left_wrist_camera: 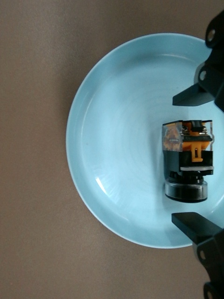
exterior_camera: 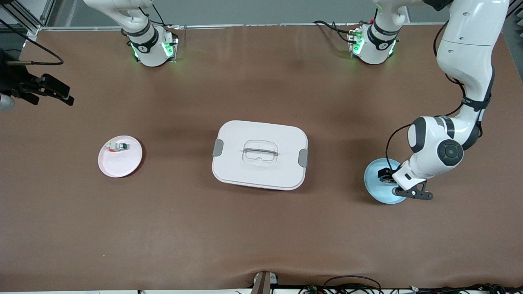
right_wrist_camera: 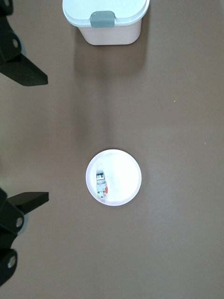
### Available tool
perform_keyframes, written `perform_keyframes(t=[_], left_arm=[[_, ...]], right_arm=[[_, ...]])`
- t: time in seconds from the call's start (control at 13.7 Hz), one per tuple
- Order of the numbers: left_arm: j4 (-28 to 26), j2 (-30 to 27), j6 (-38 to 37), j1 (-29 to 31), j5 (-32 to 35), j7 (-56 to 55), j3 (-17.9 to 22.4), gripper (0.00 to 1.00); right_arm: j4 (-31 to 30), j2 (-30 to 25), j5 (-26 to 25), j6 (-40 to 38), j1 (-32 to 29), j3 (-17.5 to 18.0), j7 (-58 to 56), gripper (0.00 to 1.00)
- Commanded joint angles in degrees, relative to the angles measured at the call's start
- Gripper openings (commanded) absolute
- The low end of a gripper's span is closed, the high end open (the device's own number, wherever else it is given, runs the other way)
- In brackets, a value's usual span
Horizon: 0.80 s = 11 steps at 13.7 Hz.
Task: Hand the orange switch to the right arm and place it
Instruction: 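Close the left gripper on the orange switch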
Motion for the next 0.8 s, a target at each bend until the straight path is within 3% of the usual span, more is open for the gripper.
perform_keyframes(t=[0.0, 0.36, 0.51, 0.73], left_arm=[[-1.0, 0.0, 1.7, 0.4, 1.0, 0.8, -0.1, 1.00], [-1.0, 0.8, 2.9, 0.4, 1.0, 0.8, -0.1, 1.00], [-1.0, 0.8, 3.0, 0.4, 1.0, 0.8, -0.1, 0.61], [-1.0, 0.7, 2.9, 0.4, 1.0, 0.4, -0.1, 0.34]], right_arm=[[-0.1, -0.8, 0.3, -0.3, -1.2, 0.8, 0.3, 1.00], [-0.1, -0.7, 0.3, -0.3, -1.2, 0.8, 0.2, 1.00], [-0.2, -0.7, 0.3, -0.4, -1.3, 0.8, 0.2, 1.00], [-0.2, -0.7, 0.3, -0.5, -2.0, 0.8, 0.0, 1.00]])
